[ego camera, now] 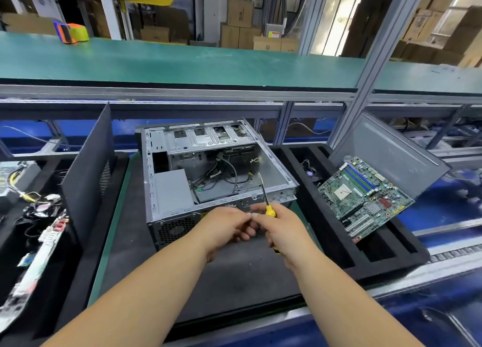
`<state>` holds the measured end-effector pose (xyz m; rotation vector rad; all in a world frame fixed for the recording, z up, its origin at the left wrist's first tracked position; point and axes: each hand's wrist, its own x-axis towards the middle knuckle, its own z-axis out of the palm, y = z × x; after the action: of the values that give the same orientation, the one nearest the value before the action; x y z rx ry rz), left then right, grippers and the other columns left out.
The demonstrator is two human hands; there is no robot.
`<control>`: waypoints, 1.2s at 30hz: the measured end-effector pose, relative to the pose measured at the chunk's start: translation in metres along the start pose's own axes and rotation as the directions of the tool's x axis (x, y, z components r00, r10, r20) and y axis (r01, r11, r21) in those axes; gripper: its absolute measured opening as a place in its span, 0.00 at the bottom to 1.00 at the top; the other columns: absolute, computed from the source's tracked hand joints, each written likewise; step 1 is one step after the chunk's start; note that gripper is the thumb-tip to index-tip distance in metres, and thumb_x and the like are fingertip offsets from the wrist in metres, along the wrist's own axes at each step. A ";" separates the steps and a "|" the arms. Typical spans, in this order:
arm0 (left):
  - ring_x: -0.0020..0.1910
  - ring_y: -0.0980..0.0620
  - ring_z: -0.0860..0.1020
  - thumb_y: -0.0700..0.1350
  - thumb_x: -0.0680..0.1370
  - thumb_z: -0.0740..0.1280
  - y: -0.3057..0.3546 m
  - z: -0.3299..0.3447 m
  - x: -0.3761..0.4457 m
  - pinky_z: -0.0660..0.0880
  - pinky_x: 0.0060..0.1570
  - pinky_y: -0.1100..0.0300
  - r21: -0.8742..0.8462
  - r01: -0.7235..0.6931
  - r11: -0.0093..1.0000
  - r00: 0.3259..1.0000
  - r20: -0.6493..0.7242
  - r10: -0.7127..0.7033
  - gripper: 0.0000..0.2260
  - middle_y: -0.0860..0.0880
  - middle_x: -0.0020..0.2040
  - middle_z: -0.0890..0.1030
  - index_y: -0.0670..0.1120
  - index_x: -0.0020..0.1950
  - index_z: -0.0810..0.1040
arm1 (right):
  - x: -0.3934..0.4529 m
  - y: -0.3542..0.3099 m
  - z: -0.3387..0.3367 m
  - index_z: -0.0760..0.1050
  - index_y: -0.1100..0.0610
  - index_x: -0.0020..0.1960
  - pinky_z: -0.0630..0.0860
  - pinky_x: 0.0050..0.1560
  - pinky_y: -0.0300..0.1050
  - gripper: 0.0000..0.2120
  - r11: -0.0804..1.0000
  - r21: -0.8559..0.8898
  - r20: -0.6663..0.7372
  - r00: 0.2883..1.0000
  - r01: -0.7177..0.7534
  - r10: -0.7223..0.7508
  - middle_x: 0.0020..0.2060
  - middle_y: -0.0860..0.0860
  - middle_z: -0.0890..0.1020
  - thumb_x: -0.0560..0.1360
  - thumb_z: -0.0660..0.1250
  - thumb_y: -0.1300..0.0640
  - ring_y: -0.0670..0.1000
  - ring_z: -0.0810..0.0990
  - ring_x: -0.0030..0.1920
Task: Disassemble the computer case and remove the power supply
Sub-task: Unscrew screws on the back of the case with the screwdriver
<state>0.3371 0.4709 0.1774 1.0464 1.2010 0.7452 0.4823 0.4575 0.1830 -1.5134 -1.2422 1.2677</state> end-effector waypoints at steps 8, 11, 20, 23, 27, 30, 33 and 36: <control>0.29 0.57 0.76 0.41 0.82 0.61 -0.003 -0.019 -0.012 0.72 0.31 0.67 -0.181 0.037 0.983 0.996 0.086 -0.022 0.11 0.48 0.33 0.82 0.41 0.43 0.80 | -0.006 -0.001 0.018 0.83 0.55 0.43 0.67 0.26 0.30 0.01 0.995 -0.052 -0.072 0.993 0.091 -0.094 0.29 0.45 0.82 0.73 0.73 0.60 0.38 0.74 0.27; 0.29 0.57 0.77 0.41 0.83 0.60 -0.001 -0.013 -0.013 0.72 0.30 0.67 -0.207 0.020 0.978 0.996 0.087 -0.002 0.12 0.48 0.33 0.82 0.41 0.43 0.79 | -0.006 0.002 0.015 0.81 0.58 0.43 0.67 0.27 0.29 0.01 0.993 -0.058 -0.085 0.990 0.106 -0.111 0.27 0.44 0.80 0.73 0.73 0.62 0.37 0.74 0.27; 0.36 0.58 0.78 0.44 0.82 0.59 0.002 0.034 0.005 0.73 0.38 0.66 0.105 -0.032 0.994 0.994 -0.101 0.043 0.12 0.51 0.39 0.84 0.47 0.48 0.82 | 0.032 0.040 -0.068 0.78 0.53 0.40 0.67 0.37 0.44 0.07 0.997 -0.072 -0.260 0.965 0.016 -0.034 0.30 0.46 0.77 0.76 0.69 0.55 0.48 0.71 0.31; 0.39 0.58 0.80 0.44 0.81 0.61 0.001 0.053 0.015 0.74 0.42 0.64 0.189 -0.078 0.979 0.975 -0.193 0.115 0.11 0.53 0.40 0.85 0.50 0.46 0.84 | 0.052 0.064 -0.116 0.78 0.51 0.39 0.69 0.36 0.45 0.08 0.986 -0.153 -0.304 0.952 -0.071 0.022 0.34 0.49 0.80 0.77 0.69 0.56 0.51 0.74 0.34; 0.38 0.59 0.81 0.42 0.79 0.63 -0.002 0.075 0.023 0.72 0.37 0.72 0.234 -0.153 0.960 0.939 -0.267 0.215 0.11 0.54 0.40 0.85 0.52 0.44 0.83 | 0.081 0.099 -0.155 0.78 0.59 0.41 0.68 0.38 0.46 0.06 0.952 -0.267 -0.283 0.957 -0.149 0.070 0.34 0.53 0.79 0.76 0.68 0.58 0.53 0.73 0.34; 0.38 0.60 0.80 0.39 0.79 0.64 -0.009 0.084 0.022 0.73 0.38 0.72 0.227 -0.189 0.955 0.912 -0.320 0.256 0.12 0.53 0.40 0.84 0.52 0.43 0.84 | 0.099 0.118 -0.167 0.76 0.55 0.35 0.68 0.38 0.46 0.09 0.956 -0.238 -0.261 0.959 -0.171 0.107 0.29 0.52 0.76 0.74 0.69 0.59 0.54 0.70 0.32; 0.40 0.58 0.81 0.39 0.79 0.64 -0.015 0.086 0.017 0.76 0.44 0.66 0.240 -0.178 0.954 0.890 -0.374 0.261 0.12 0.53 0.41 0.84 0.53 0.44 0.84 | 0.112 0.128 -0.172 0.76 0.54 0.35 0.69 0.36 0.47 0.09 0.955 -0.224 -0.235 0.962 -0.196 0.142 0.26 0.51 0.74 0.74 0.69 0.59 0.53 0.69 0.29; 0.40 0.57 0.80 0.39 0.79 0.64 -0.016 0.083 0.010 0.75 0.45 0.68 0.248 -0.183 0.951 0.864 -0.421 0.276 0.12 0.52 0.41 0.84 0.52 0.45 0.84 | 0.118 0.133 -0.173 0.79 0.54 0.40 0.69 0.34 0.47 0.05 0.961 -0.183 -0.221 0.961 -0.207 0.165 0.29 0.50 0.78 0.75 0.68 0.58 0.52 0.69 0.28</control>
<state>0.4187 0.4538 0.1614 1.2403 1.5916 1.1177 0.6805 0.5483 0.0632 -1.8971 -1.1432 1.0933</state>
